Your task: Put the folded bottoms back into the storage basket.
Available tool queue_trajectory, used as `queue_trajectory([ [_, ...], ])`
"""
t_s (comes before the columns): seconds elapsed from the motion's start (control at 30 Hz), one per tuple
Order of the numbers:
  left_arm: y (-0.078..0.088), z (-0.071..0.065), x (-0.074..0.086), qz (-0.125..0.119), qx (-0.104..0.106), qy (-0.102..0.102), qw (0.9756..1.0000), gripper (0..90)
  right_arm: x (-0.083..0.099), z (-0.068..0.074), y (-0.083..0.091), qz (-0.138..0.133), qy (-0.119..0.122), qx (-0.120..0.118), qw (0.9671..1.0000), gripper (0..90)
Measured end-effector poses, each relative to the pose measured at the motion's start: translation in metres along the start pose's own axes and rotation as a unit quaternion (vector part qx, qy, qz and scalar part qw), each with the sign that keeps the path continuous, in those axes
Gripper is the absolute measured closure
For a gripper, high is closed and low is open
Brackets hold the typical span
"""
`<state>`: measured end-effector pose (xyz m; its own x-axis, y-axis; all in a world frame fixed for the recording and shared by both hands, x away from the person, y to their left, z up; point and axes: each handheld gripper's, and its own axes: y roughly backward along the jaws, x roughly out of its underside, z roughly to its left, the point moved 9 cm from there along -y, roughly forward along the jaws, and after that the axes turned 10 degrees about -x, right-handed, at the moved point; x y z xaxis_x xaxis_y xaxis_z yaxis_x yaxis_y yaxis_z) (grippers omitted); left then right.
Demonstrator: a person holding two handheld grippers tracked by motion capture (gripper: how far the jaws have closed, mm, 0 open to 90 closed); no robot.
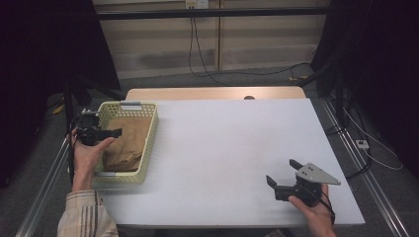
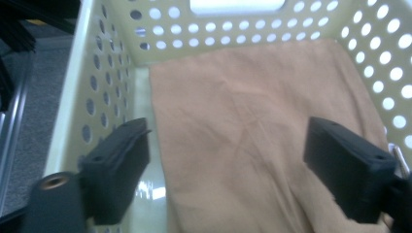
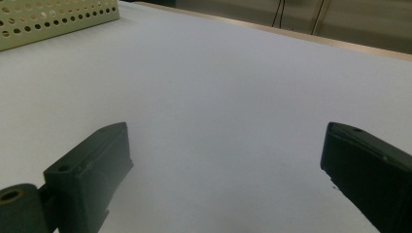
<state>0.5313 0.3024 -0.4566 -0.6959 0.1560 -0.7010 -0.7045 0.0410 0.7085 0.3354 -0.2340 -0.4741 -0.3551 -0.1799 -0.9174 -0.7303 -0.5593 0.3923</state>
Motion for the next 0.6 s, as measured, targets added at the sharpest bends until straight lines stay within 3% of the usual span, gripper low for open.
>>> queue_trajectory([
  [0.23, 0.006, 0.003, -0.005, -0.02, 0.003, 0.016, 0.9997, 8.0, 0.0, -0.001, 0.0, -0.001, -0.002, -0.001, 1.0, 4.1],
  [0.5, 0.018, -0.001, -0.009, -0.042, 0.008, 0.003, 0.9991, 5.9, 0.0, -0.003, -0.002, -0.003, -0.007, -0.008, 0.9999, 4.0],
  [0.6, 0.026, -0.003, -0.013, -0.061, 0.018, 0.008, 0.998, 5.6, 0.0, -0.002, -0.003, -0.003, -0.002, -0.011, 0.9999, 4.0],
])
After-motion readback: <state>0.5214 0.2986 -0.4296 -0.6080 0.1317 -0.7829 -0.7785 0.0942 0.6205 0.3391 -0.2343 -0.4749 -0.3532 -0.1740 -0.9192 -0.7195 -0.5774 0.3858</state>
